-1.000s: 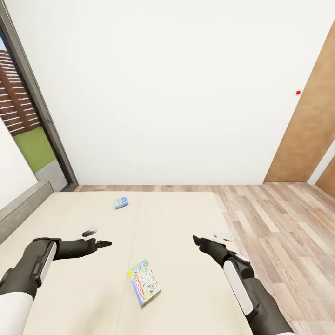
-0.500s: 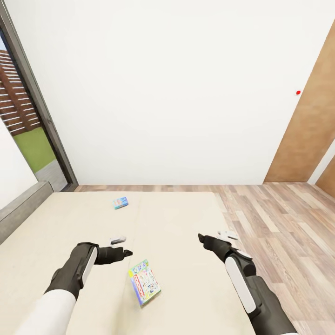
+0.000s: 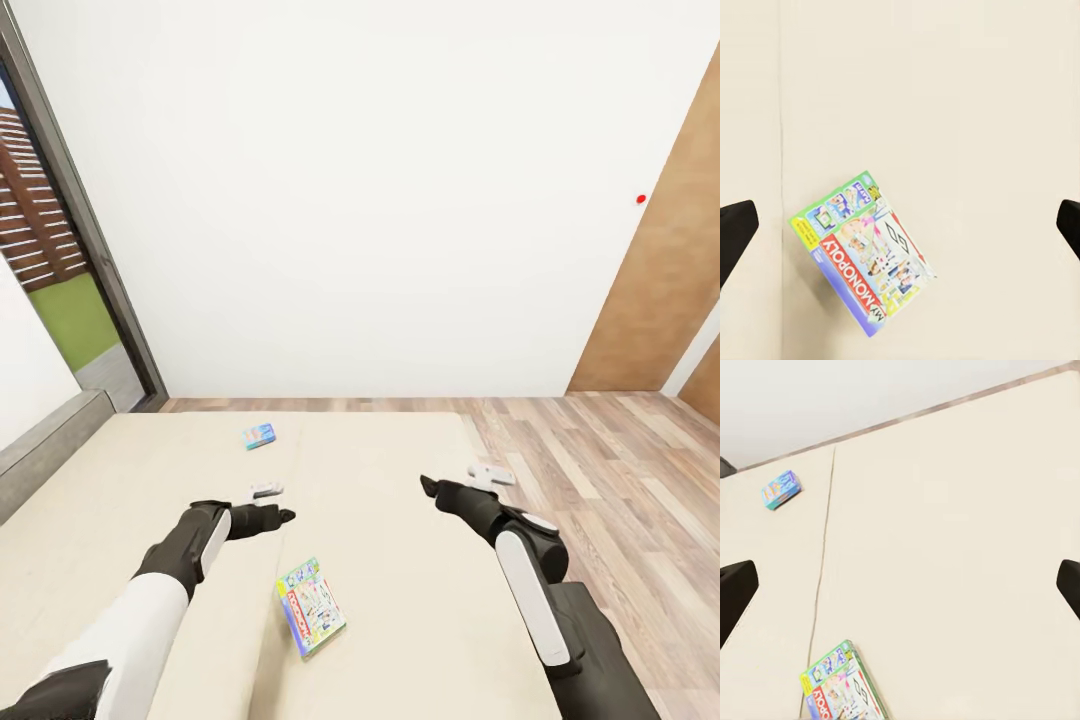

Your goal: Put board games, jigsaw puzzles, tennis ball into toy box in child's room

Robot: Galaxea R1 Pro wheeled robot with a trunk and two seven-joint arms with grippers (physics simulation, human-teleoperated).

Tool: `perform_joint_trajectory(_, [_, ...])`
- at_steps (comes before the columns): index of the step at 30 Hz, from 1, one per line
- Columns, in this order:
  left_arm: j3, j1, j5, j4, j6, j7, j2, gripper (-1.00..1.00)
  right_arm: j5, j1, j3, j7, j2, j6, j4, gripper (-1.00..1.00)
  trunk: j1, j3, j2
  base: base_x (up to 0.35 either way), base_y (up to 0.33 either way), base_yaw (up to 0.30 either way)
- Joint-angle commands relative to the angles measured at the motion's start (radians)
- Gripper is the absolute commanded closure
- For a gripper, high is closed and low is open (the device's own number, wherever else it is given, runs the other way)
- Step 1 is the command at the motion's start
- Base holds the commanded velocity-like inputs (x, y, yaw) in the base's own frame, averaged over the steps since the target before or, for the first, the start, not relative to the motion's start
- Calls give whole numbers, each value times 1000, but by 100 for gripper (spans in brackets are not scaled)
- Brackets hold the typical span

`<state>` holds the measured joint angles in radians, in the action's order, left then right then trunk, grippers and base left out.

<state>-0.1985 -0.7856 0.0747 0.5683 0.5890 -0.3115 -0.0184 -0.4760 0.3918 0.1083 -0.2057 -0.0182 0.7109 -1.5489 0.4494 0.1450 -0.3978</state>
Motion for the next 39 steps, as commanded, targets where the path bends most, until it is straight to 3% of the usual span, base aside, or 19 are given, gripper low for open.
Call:
perform_joint_trajectory(1, [-8,-2,8,-3,1,-7,-1,-100,-11,1,1,-7,0,3,-3,-100,1,2,-2,0,0,0])
perform_joint_trajectory(12, [-8,-4,11,-18,-25,-6,-5,-100,-13,1,-1,21,0,9,-11,-100,1,6,-2,0,0,0])
perform_joint_trajectory(39, [-7,-4,10,-19,-27,-6,-6,-100,-13,1,-2,23,-1,14,-5,-100,1,49,-2,0,0,0])
